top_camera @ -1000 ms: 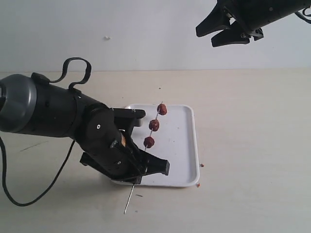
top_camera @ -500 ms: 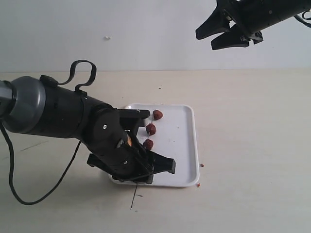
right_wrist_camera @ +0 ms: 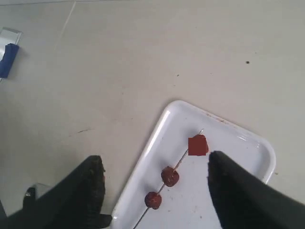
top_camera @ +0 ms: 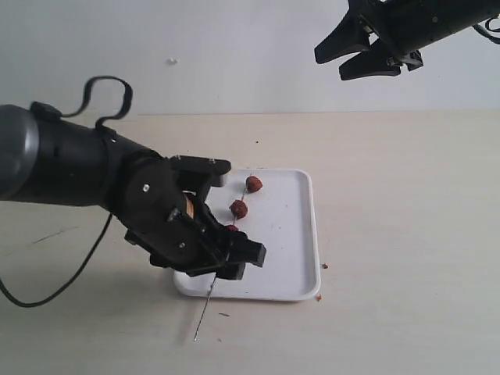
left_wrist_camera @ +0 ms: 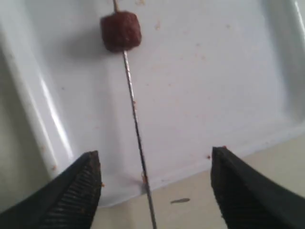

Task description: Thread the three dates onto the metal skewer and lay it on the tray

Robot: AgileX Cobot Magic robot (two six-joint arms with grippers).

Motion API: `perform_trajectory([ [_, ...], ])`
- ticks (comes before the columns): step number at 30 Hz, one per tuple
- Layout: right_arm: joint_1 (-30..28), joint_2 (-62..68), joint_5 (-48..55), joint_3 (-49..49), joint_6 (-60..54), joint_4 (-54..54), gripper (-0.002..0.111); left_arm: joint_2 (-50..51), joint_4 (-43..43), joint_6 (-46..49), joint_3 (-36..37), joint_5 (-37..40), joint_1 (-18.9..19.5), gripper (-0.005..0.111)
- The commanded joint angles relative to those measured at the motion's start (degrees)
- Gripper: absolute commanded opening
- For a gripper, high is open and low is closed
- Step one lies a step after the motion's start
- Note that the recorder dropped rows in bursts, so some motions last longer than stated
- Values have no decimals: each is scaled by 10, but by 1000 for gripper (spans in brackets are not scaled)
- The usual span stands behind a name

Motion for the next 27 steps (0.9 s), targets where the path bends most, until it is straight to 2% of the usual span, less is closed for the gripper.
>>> perform_trajectory([
  [1,1,-6,0,2,-7,8,61,-40,44,3,1,33,18,65],
  [3,1,-6,0,2,-11,8,59,-58,71,3,1,41,22,65],
  [5,1,-9,0,2,-28,8,50,-78,101,2,1,42,24,61],
  [7,1,-15,3,3,-43,8,32,-97,118,-1,1,42,24,50],
  [10,1,-32,22,3,-48,8,0,-128,124,-1,12,27,24,24],
  [12,1,-51,29,14,-58,8,0,-155,130,-1,30,1,24,3],
  [13,1,-65,23,27,-61,8,0,-170,136,-1,44,-19,24,1],
  [17,1,-148,-62,108,-68,-18,0,-244,142,-1,119,-138,24,1],
  [22,1,-308,-234,287,-67,-50,0,-373,143,2,247,-321,25,0],
  [27,36,-518,-392,486,-108,-17,0,-530,143,32,360,-396,28,0],
])
